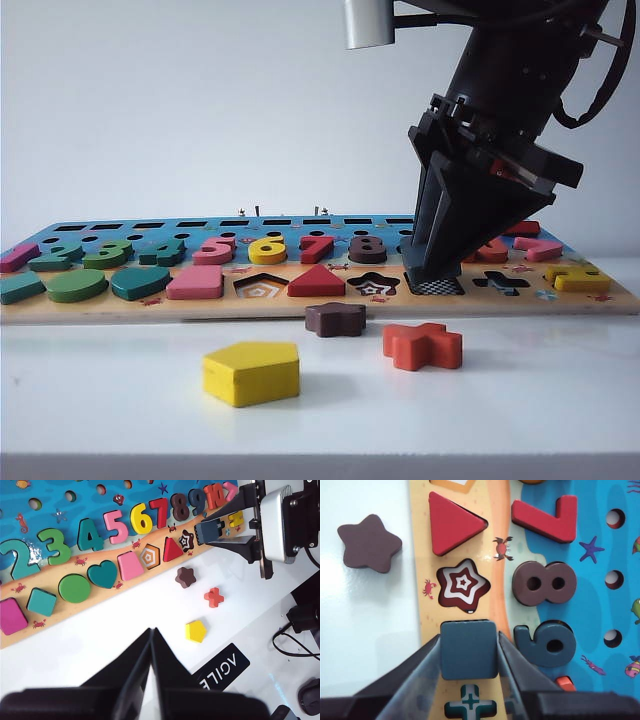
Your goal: Insert the cube into the slot.
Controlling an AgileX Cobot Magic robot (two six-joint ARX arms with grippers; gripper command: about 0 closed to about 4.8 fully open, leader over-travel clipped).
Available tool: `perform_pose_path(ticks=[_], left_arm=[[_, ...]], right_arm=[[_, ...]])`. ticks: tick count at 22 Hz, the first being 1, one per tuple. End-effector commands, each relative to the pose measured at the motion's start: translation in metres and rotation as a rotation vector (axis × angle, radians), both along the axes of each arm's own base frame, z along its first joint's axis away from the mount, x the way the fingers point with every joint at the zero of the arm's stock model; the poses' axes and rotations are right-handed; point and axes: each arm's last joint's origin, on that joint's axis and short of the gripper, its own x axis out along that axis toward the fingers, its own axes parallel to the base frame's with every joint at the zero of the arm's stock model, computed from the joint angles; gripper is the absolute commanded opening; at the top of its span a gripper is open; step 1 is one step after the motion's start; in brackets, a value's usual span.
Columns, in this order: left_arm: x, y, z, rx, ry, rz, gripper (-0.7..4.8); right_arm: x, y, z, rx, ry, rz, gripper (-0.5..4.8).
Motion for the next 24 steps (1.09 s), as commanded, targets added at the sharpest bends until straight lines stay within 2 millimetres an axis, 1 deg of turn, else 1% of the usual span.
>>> perform_pose_path(ticks=[1, 6, 24], left_arm=[[0.0007, -0.0001, 0.0020, -0.003, -0.021, -0.003, 0.17], [0.0007, -0.0001, 0.0020, -0.003, -0.021, -0.003, 0.17], [0.0007, -0.0001, 0.0019, -0.003, -0.021, -0.003, 0.17]], right_arm=[[-0.0003, 0.0005, -0.0001, 0.014, 0.002, -0.005, 1.20], [-0.0023, -0.0013, -0.0058, 0.002, 0.019, -0.007, 1.20], [0.0015, -0.0020, -0.0043, 0.021, -0.004, -0.018, 1.20]])
